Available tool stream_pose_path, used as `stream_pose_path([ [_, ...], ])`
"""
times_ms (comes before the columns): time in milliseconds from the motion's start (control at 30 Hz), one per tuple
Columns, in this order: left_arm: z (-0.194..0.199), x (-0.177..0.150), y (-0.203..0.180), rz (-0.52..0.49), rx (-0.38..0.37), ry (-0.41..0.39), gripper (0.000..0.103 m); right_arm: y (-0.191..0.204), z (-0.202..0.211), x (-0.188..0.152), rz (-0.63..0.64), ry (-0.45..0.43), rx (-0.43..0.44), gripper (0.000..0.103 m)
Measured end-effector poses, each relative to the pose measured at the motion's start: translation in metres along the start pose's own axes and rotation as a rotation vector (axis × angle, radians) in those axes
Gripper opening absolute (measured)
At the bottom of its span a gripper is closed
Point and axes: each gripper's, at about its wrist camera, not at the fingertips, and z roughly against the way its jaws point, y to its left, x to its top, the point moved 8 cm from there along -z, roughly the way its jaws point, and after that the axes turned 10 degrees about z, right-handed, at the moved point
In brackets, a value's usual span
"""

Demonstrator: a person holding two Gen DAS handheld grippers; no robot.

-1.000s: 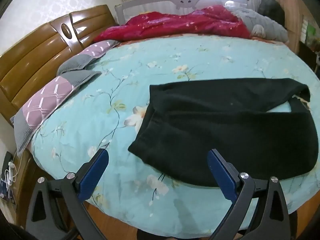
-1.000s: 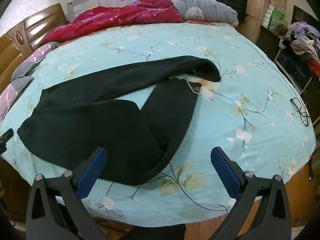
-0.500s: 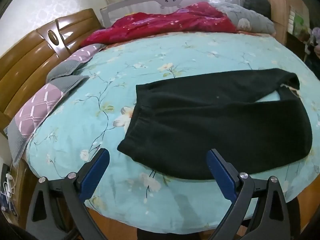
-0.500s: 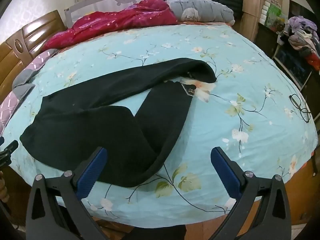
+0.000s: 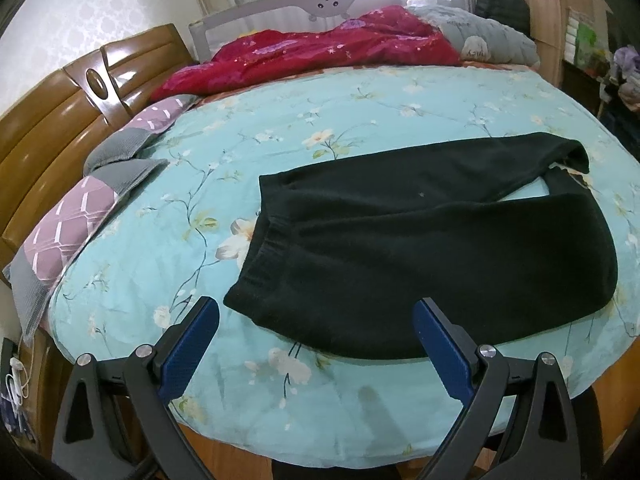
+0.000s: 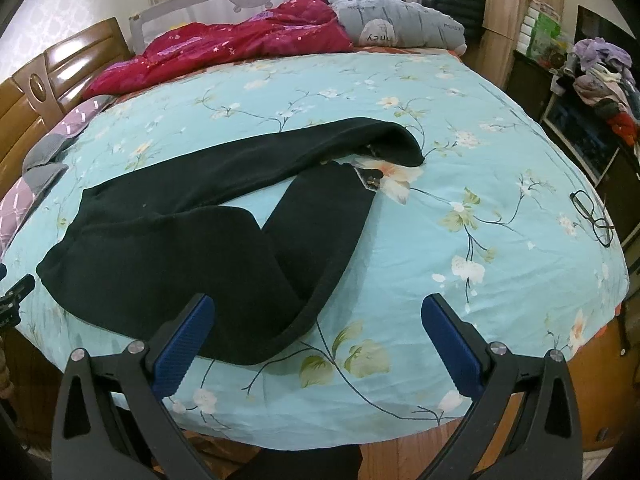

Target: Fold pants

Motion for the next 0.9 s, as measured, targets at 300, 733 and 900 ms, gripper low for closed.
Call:
stream_pose_path([
  [300, -0.007, 0.006, -0.008, 0.026, -0.020, 0.030, 0.098, -0.003, -0.005, -0.003, -0.010, 0.021, -0.013, 0.103],
  [733, -0.008, 0.003, -0.018, 0.002, -0.034, 0.039, 0.098, -0.006, -0.010, -0.010, -0.026, 0.028, -0.010, 0.103],
  [900, -0.010, 0.000, -0.019, 0.005, -0.039, 0.053, 0.098, -0.006, -0.009, -0.010, -0.018, 0.035, -0.009, 0.103],
])
